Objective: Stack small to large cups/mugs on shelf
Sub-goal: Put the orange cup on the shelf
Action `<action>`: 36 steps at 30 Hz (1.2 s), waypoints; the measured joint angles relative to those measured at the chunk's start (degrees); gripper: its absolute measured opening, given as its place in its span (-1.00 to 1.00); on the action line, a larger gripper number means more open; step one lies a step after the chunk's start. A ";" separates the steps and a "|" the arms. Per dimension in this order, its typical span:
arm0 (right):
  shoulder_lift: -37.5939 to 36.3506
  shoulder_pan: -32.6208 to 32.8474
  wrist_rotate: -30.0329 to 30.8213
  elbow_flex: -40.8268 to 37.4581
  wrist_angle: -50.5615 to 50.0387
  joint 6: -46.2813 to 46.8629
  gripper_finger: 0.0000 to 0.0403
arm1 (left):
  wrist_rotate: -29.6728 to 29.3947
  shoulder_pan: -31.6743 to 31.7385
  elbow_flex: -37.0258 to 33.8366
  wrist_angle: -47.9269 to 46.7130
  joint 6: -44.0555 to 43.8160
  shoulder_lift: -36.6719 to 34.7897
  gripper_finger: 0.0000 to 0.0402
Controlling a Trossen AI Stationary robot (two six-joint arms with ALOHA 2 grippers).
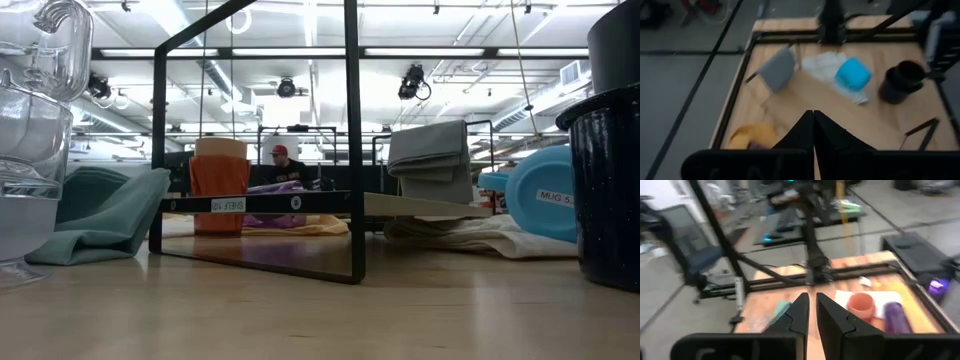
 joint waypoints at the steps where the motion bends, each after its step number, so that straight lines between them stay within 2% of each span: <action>1: 0.02 -0.42 0.02 0.00 0.11 0.19 -0.80 | -0.05 1.06 -0.06 -2.02 -0.80 -0.43 -0.94; 6: -0.13 -2.01 0.39 0.00 0.22 1.52 -0.80 | -0.06 6.38 -0.08 -10.63 -4.71 -0.45 -0.82; 10: -0.07 -2.81 1.31 0.00 0.21 1.66 -0.80 | -0.37 9.20 -0.09 -12.40 -6.22 0.12 -0.75; 18: 0.00 -3.40 1.30 0.00 0.12 1.66 -0.80 | -0.54 12.07 -0.09 -8.58 -6.42 0.22 -0.69; 28: 0.00 -3.38 1.29 -0.02 -1.39 1.66 -0.80 | -0.52 12.01 -0.09 0.06 -7.89 0.22 -0.75; 36: 0.00 -3.38 1.29 -0.04 -1.45 1.33 -0.80 | -0.50 11.98 -0.09 1.87 -9.48 0.22 -0.72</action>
